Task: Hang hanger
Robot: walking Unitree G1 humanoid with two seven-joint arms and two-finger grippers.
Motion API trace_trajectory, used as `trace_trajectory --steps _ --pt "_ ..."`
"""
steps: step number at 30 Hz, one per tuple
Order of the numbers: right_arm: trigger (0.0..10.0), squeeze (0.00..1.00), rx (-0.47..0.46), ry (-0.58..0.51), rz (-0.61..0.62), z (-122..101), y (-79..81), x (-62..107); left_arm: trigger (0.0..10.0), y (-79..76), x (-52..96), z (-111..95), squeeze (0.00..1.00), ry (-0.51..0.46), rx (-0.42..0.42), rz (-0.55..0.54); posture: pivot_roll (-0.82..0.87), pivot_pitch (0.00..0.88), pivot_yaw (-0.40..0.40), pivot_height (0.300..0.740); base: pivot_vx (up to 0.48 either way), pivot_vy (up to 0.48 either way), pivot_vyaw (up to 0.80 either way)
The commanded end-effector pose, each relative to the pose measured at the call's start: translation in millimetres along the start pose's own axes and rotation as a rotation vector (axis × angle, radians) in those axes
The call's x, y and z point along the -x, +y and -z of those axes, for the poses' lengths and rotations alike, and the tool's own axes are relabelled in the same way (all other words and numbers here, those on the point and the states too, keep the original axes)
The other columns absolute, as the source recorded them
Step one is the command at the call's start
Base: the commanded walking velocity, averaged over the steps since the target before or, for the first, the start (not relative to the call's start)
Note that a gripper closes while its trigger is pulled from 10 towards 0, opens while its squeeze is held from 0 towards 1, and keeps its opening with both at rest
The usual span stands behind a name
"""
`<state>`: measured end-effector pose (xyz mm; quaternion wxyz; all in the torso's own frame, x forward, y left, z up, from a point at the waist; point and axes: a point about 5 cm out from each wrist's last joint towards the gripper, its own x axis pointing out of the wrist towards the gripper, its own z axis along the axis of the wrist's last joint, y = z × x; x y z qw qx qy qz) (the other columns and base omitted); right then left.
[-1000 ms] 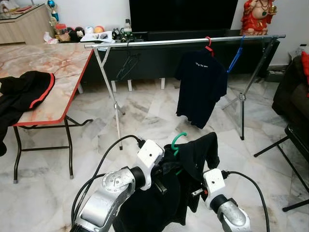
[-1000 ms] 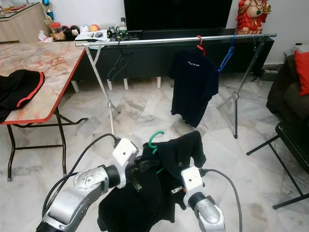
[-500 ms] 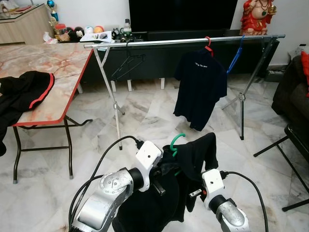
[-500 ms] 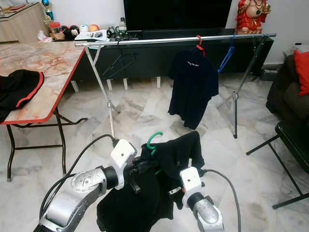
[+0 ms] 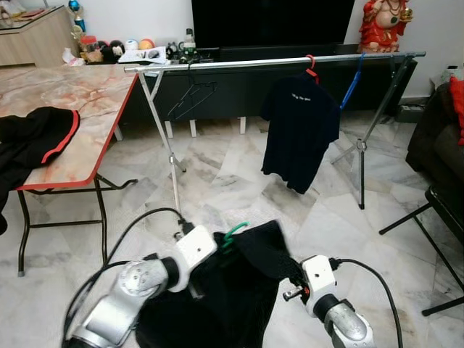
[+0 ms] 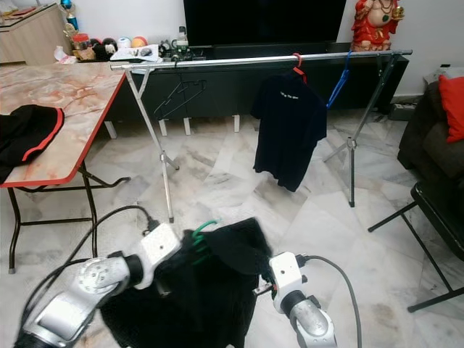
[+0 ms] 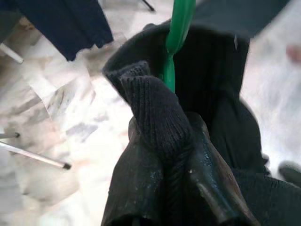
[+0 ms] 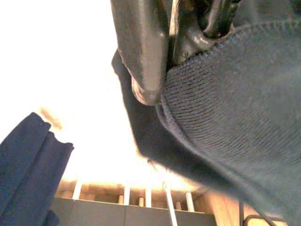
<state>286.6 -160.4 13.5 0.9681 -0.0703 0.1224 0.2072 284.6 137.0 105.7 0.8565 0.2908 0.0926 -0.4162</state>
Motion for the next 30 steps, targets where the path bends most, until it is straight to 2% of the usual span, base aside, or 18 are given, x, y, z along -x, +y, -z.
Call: trace_trajectory --steps 1,4,7,9,12,13,15,16,19,24,27,30 --pt "0.0 0.00 0.008 0.015 -0.002 1.1 -0.3 0.0 10.0 0.7 5.1 1.4 0.00 -0.003 -0.071 0.036 0.06 0.080 0.013 0.740 0.000 0.000 0.00" --pt "0.0 0.00 0.011 0.017 -0.002 1.2 -1.7 0.5 10.0 3.2 14.8 5.6 0.00 -0.002 -0.110 0.086 0.07 0.080 0.012 0.740 0.000 0.000 0.00" --pt "0.0 0.00 0.018 0.025 -0.004 1.8 -2.7 1.0 10.0 7.7 26.9 4.2 0.00 -0.049 -0.169 0.154 0.07 0.080 0.008 0.740 0.000 0.000 0.00" --pt "0.0 0.00 0.019 0.026 -0.004 1.9 -2.8 1.0 10.0 8.4 28.7 3.8 0.00 -0.056 -0.180 0.165 0.07 0.080 0.008 0.740 0.000 0.000 0.00" --pt "0.0 0.00 0.020 0.029 -0.007 2.2 -3.1 1.2 10.0 5.5 36.4 6.0 0.00 -0.051 -0.212 0.265 0.06 0.081 0.004 0.740 0.000 0.000 0.00" --pt "0.0 0.00 0.022 0.032 -0.009 2.4 -3.4 1.4 10.0 3.8 39.9 8.6 0.00 -0.022 -0.256 0.315 0.06 0.081 0.002 0.740 0.000 0.000 0.00" --pt "0.0 0.00 0.023 0.034 -0.011 2.6 -3.5 1.5 10.0 2.7 41.9 10.8 0.00 0.003 -0.292 0.349 0.06 0.081 0.002 0.740 0.000 0.000 0.00" --pt "0.0 0.00 0.023 0.036 -0.012 2.8 -3.5 1.6 10.0 2.0 42.2 12.8 0.00 0.027 -0.355 0.372 0.06 0.081 0.001 0.740 0.000 0.000 0.00" --pt "0.0 0.00 0.025 0.041 -0.018 3.2 -3.1 1.5 10.0 2.2 43.2 14.9 0.00 0.029 -0.415 0.385 0.06 0.081 0.001 0.740 0.000 0.000 0.00" --pt "0.0 0.00 0.028 0.050 -0.026 4.9 -2.7 2.5 10.0 7.6 47.0 18.1 0.00 0.027 -0.404 0.373 0.06 0.080 -0.003 0.740 0.000 0.000 0.00" --pt "0.0 0.00 0.031 0.059 -0.029 7.2 -3.3 4.3 10.0 19.3 54.2 19.7 0.00 0.008 -0.340 0.314 0.06 0.080 -0.002 0.740 0.000 0.000 0.00" --pt "0.0 0.00 0.033 0.063 -0.031 7.9 -3.3 4.8 10.0 28.0 59.1 20.4 0.00 0.014 -0.381 0.269 0.06 0.080 -0.002 0.740 0.000 0.000 0.00"
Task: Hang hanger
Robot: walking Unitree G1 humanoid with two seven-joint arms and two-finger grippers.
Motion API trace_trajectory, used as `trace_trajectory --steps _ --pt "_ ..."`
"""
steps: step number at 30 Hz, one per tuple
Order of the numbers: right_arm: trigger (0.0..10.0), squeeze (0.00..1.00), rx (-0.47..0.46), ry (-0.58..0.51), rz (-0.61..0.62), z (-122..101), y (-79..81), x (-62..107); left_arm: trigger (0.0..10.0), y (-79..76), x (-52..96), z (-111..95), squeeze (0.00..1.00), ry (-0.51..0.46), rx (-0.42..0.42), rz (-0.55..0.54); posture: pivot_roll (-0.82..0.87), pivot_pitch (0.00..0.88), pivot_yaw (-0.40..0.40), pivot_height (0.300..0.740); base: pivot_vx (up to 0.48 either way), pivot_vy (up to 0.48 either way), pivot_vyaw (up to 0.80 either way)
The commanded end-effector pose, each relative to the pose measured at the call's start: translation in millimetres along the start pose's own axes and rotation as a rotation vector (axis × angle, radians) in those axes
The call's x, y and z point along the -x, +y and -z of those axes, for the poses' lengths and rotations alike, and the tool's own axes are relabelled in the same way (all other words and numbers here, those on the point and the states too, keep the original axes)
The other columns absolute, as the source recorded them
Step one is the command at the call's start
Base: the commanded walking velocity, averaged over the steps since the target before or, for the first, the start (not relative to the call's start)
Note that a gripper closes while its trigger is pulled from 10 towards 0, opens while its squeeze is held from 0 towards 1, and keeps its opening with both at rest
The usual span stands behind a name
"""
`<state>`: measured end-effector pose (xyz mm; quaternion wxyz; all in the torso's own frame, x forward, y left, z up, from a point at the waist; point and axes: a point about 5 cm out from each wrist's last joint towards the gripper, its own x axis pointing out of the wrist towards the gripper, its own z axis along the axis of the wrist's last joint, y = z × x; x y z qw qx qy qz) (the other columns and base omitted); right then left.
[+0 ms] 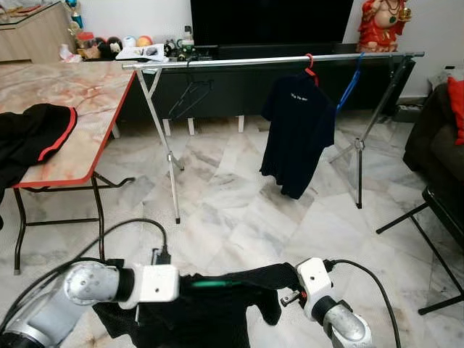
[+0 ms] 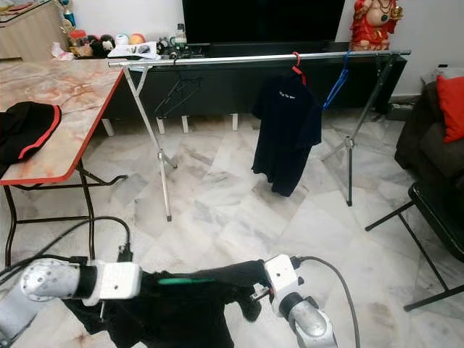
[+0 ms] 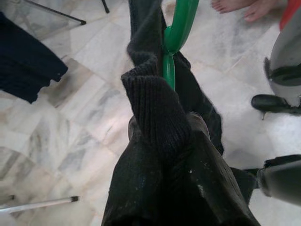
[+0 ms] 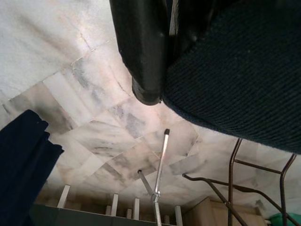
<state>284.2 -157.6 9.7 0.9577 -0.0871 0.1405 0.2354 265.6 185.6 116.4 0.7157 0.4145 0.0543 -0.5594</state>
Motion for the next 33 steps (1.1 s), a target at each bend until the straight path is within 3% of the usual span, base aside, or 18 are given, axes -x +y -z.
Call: trace_trajectory --steps 1,6,7,8,9,11,14,16,17,18,19,20,22,25,30,33 --pt "0.0 0.00 -0.002 0.024 0.025 5.0 -6.6 5.0 10.0 12.5 17.9 9.6 0.00 0.067 -0.037 -0.072 0.06 0.078 -0.003 0.740 0.000 0.000 0.00" --pt "0.0 0.00 -0.001 0.027 0.019 5.0 -5.0 4.1 10.0 17.3 26.2 28.2 0.00 0.247 -0.098 -0.096 0.06 0.077 -0.002 0.740 0.000 0.000 0.00" --pt "0.0 0.00 -0.001 0.027 0.015 4.5 -3.7 3.1 10.0 15.1 30.6 43.1 0.00 0.390 -0.097 -0.089 0.06 0.073 0.000 0.740 0.000 0.000 0.00" --pt "0.0 0.00 -0.001 0.027 0.015 4.5 -3.7 3.1 10.0 15.1 30.6 43.1 0.00 0.390 -0.097 -0.089 0.06 0.073 0.000 0.740 0.000 0.000 0.00" --pt "0.0 0.00 -0.002 0.026 0.012 4.0 -2.3 2.1 10.0 15.9 34.5 57.3 0.00 0.538 -0.120 -0.117 0.06 0.073 0.000 0.740 0.000 0.000 0.00" --pt "0.0 0.00 -0.002 0.024 0.008 3.5 -1.1 1.4 10.0 17.2 35.5 64.2 0.00 0.603 -0.120 -0.160 0.06 0.071 0.000 0.740 0.000 0.000 0.00" --pt "0.0 0.00 -0.001 0.024 0.006 3.3 -0.8 1.2 10.0 18.5 30.9 61.7 0.00 0.574 -0.090 -0.199 0.06 0.071 0.000 0.740 0.000 0.000 0.00" --pt "0.0 0.00 0.001 0.023 0.005 3.3 -1.2 1.5 10.0 16.3 25.8 51.5 0.00 0.457 -0.113 -0.158 0.06 0.073 -0.002 0.740 0.000 0.000 0.00" --pt "0.0 0.00 0.001 0.023 0.005 3.3 -1.2 1.5 10.0 16.3 25.8 51.5 0.00 0.457 -0.113 -0.158 0.06 0.073 -0.002 0.740 0.000 0.000 0.00" --pt "0.0 0.00 0.003 0.024 0.005 3.4 -2.3 2.1 10.0 16.6 25.6 46.7 0.00 0.392 -0.079 -0.163 0.06 0.074 -0.001 0.740 0.000 0.000 0.00" --pt "0.0 0.00 0.006 0.028 0.005 4.0 -3.7 3.1 10.0 19.2 26.7 36.8 0.00 0.267 -0.021 -0.183 0.06 0.075 -0.001 0.740 0.000 0.000 0.00" --pt "0.0 0.00 0.006 0.028 0.005 4.0 -3.7 3.1 10.0 19.2 26.7 36.8 0.00 0.267 -0.021 -0.183 0.06 0.075 -0.001 0.740 0.000 0.000 0.00" --pt "0.0 0.00 0.006 0.032 0.007 4.9 -4.5 3.9 10.0 21.6 34.9 25.1 0.00 0.133 0.011 -0.180 0.06 0.079 -0.003 0.740 0.000 0.000 0.00" --pt "0.0 0.00 0.006 0.034 0.005 5.5 -4.1 4.1 10.0 15.2 41.5 24.3 0.00 0.124 0.001 -0.110 0.06 0.081 -0.004 0.740 0.000 0.000 0.00" --pt "0.0 0.00 0.003 0.039 -0.001 6.8 -2.6 4.3 10.0 -4.9 59.9 28.4 0.00 0.138 0.114 0.098 0.06 0.083 -0.005 0.740 0.000 0.000 0.00" --pt "0.0 0.00 0.003 0.037 -0.004 6.3 -2.2 3.9 10.0 -13.4 68.4 31.9 0.00 0.215 0.095 0.208 0.06 0.086 -0.009 0.740 0.000 0.000 0.00"
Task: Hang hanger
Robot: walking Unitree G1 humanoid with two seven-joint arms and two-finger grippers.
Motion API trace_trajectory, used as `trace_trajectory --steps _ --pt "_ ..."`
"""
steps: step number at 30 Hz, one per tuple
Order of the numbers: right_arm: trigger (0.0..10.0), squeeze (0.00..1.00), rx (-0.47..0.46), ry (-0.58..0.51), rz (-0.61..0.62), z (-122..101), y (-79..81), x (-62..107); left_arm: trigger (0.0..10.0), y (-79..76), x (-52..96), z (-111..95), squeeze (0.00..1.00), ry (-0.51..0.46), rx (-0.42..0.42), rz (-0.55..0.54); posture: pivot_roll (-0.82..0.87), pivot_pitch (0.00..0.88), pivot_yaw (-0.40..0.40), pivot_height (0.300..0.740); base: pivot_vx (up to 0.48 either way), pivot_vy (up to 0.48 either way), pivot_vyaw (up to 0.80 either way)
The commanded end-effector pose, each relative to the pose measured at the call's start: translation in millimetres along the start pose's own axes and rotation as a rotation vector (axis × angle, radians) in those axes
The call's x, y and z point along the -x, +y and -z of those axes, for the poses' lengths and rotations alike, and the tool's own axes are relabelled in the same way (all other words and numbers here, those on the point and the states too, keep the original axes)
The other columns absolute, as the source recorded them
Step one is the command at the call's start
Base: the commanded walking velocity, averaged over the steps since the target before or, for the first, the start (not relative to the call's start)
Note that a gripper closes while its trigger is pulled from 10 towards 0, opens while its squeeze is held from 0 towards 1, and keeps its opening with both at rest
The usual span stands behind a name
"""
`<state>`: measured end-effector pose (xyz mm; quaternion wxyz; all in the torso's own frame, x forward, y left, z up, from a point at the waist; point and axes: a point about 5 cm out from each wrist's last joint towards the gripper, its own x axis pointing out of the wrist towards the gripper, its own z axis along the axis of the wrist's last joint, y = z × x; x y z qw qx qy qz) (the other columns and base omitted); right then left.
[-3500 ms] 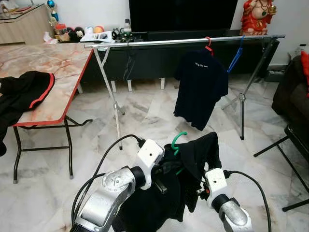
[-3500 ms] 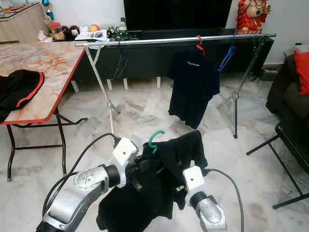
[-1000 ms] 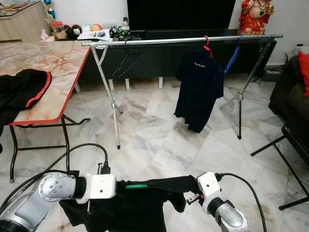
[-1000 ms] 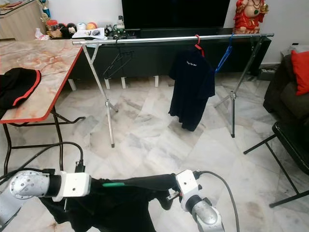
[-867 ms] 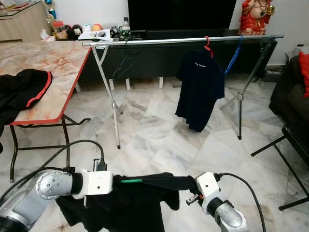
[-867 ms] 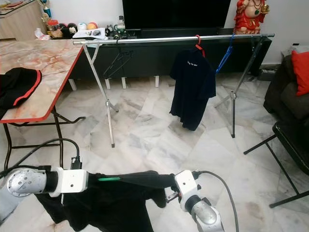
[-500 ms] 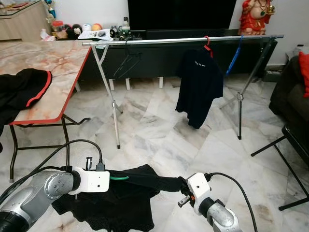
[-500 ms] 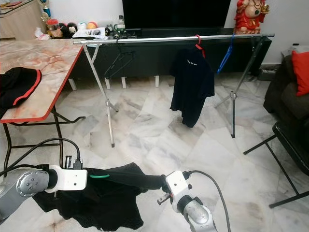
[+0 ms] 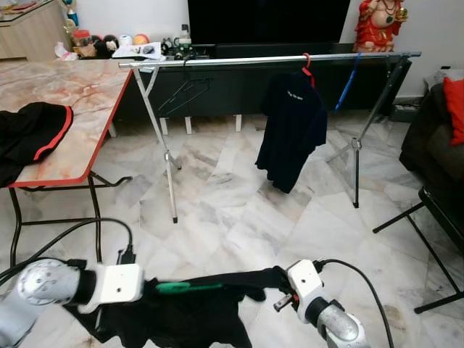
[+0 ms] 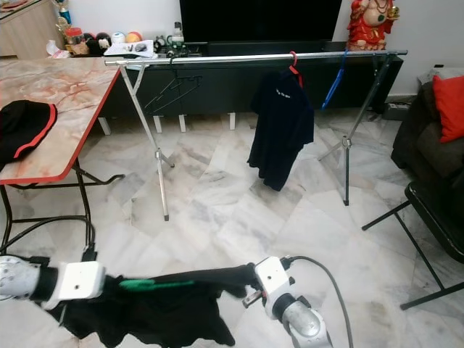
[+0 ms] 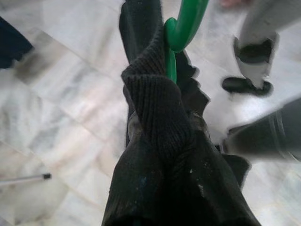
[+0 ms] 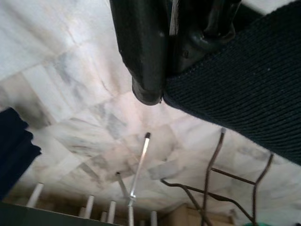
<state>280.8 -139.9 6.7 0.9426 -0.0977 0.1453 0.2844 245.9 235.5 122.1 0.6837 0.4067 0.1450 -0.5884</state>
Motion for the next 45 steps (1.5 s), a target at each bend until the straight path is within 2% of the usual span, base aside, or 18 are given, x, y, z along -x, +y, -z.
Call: trace_trajectory --steps 1,3,4,5,6,11,15,21,23,28,32,37,42,44,45 --pt "0.0 0.00 -0.033 0.028 0.092 7.6 -18.3 11.3 10.0 -7.2 19.5 16.6 0.00 0.163 -0.003 0.089 0.06 0.086 -0.009 0.740 0.000 0.000 0.00" --pt "0.0 0.00 -0.031 0.030 0.090 7.5 -18.1 11.0 10.0 -10.9 18.1 19.1 0.00 0.189 -0.022 0.115 0.06 0.085 -0.009 0.740 0.000 0.000 0.00" --pt "0.0 0.00 -0.030 0.031 0.088 7.3 -17.9 10.7 10.0 -9.4 15.6 16.1 0.00 0.151 -0.012 0.086 0.06 0.085 -0.009 0.740 0.000 0.000 0.00" --pt "0.0 0.00 -0.031 0.030 0.088 7.2 -17.9 10.6 10.0 -0.9 13.4 11.3 0.00 0.085 -0.001 -0.002 0.06 0.085 -0.009 0.740 0.000 0.000 0.00" --pt "0.0 0.00 -0.032 0.030 0.087 7.2 -17.8 10.5 10.0 4.1 14.3 8.4 0.00 0.045 -0.001 -0.043 0.06 0.085 -0.011 0.740 0.000 0.000 0.00" --pt "0.0 0.00 -0.031 0.035 0.085 8.3 -17.7 11.3 10.0 9.4 22.2 3.5 0.00 0.003 0.029 -0.060 0.06 0.086 -0.009 0.740 0.000 0.000 0.00" --pt "0.0 0.00 -0.034 0.040 0.085 9.8 -17.6 12.2 10.0 22.8 28.4 -13.9 0.00 -0.168 0.100 -0.151 0.06 0.086 -0.009 0.740 0.000 0.000 0.00" --pt "0.0 0.00 -0.037 0.054 0.075 13.3 -14.2 12.7 10.0 18.6 27.3 -30.3 0.00 -0.293 0.116 -0.099 0.06 0.088 -0.009 0.740 0.000 0.000 0.00" --pt "0.0 0.00 -0.039 0.054 0.075 13.4 -14.1 12.6 10.0 17.7 26.8 -31.9 0.00 -0.308 0.124 -0.089 0.06 0.088 -0.009 0.740 0.000 0.000 0.00" --pt "0.0 0.00 -0.036 0.058 0.071 14.2 -13.6 13.1 10.0 6.4 26.8 -31.6 0.00 -0.275 0.133 0.017 0.06 0.088 -0.008 0.740 0.000 0.000 0.00" --pt "0.0 0.00 -0.031 0.062 0.070 15.1 -15.5 14.9 10.0 -8.9 27.6 -23.5 0.00 -0.138 0.085 0.157 0.06 0.088 -0.008 0.740 0.000 0.000 0.00" --pt "0.0 0.00 -0.028 0.064 0.071 15.2 -16.1 15.1 10.0 -13.0 28.9 -15.9 0.00 -0.020 0.042 0.209 0.06 0.082 -0.005 0.740 0.000 0.000 0.00" --pt "0.0 0.00 -0.024 0.061 0.072 13.5 -16.7 13.9 10.0 -3.6 32.2 -0.6 0.00 0.160 -0.070 0.168 0.06 0.080 -0.004 0.740 0.000 0.000 0.00" --pt "0.0 0.00 -0.025 0.059 0.071 12.8 -16.7 13.4 10.0 5.0 31.3 3.0 0.00 0.217 -0.097 0.107 0.06 0.080 -0.004 0.740 0.000 0.000 0.00" --pt "0.0 0.00 -0.023 0.059 0.069 12.6 -16.4 13.2 10.0 14.4 28.8 3.2 0.00 0.219 -0.129 0.021 0.06 0.078 -0.004 0.740 0.000 0.000 0.00"
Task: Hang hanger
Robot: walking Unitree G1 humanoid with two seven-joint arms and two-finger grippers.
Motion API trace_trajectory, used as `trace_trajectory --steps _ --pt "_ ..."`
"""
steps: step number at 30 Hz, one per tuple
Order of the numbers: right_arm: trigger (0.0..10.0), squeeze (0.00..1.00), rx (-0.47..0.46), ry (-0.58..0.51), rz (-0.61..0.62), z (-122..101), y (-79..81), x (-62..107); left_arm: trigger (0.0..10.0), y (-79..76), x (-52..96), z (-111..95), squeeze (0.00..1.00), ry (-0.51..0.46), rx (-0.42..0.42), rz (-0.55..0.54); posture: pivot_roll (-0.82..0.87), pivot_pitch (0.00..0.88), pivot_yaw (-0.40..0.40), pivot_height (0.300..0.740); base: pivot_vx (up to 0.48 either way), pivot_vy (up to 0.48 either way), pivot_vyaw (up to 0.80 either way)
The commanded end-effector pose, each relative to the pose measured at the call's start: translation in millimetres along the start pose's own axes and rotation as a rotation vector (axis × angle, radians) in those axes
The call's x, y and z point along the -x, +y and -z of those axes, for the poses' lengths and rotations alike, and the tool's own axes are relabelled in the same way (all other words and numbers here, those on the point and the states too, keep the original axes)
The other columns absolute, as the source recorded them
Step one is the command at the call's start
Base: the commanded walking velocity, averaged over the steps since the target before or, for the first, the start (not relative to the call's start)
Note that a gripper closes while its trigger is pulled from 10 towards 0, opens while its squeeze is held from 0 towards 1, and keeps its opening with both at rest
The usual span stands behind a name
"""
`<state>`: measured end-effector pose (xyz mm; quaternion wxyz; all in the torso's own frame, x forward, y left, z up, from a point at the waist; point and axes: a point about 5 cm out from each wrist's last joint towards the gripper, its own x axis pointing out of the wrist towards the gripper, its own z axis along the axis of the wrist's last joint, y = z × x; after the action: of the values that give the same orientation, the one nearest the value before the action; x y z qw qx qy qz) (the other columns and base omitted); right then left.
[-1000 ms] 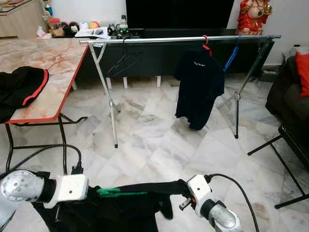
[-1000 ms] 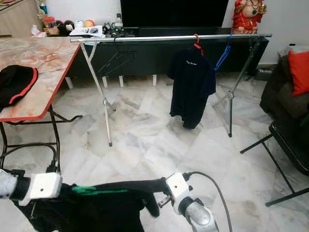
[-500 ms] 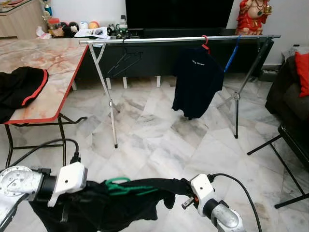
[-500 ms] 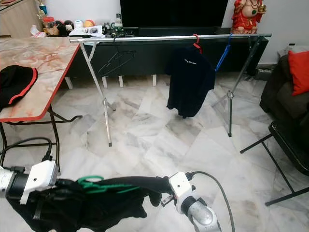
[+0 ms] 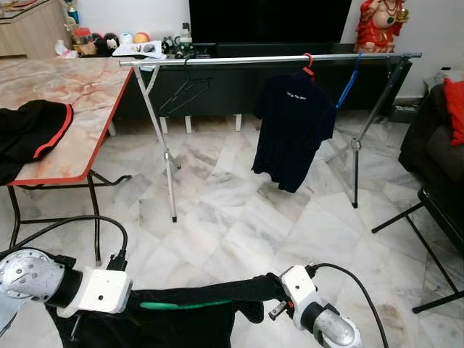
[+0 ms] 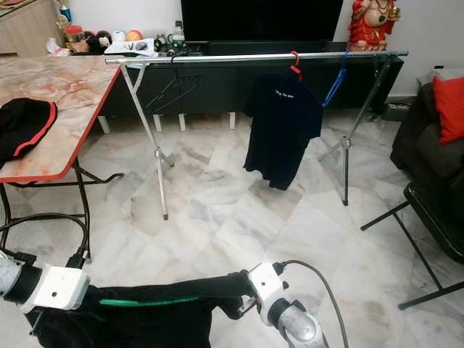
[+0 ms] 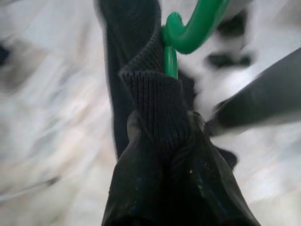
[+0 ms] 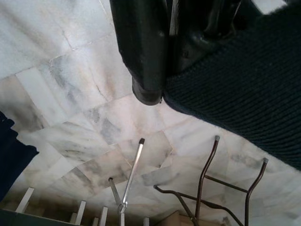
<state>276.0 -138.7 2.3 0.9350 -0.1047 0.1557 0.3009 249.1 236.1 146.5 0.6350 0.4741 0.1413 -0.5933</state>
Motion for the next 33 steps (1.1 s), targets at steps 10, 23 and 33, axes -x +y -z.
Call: trace_trajectory --steps 10,23,33 --pt "0.0 0.00 -0.038 0.038 0.106 8.4 -20.6 12.2 10.0 27.1 20.2 52.2 0.00 0.489 -0.167 -0.264 0.06 0.082 -0.002 0.740 0.000 0.000 0.00" --pt "0.0 0.00 -0.035 0.058 0.095 12.8 -19.5 14.5 10.0 20.2 14.3 20.9 0.00 0.093 -0.256 -0.269 0.07 0.092 -0.003 0.740 0.000 0.000 0.00" --pt "0.0 0.00 -0.031 0.077 0.080 17.9 -17.2 17.2 10.0 4.9 0.4 3.2 0.00 -0.071 -0.344 -0.154 0.08 0.097 0.002 0.740 0.000 0.000 0.00"
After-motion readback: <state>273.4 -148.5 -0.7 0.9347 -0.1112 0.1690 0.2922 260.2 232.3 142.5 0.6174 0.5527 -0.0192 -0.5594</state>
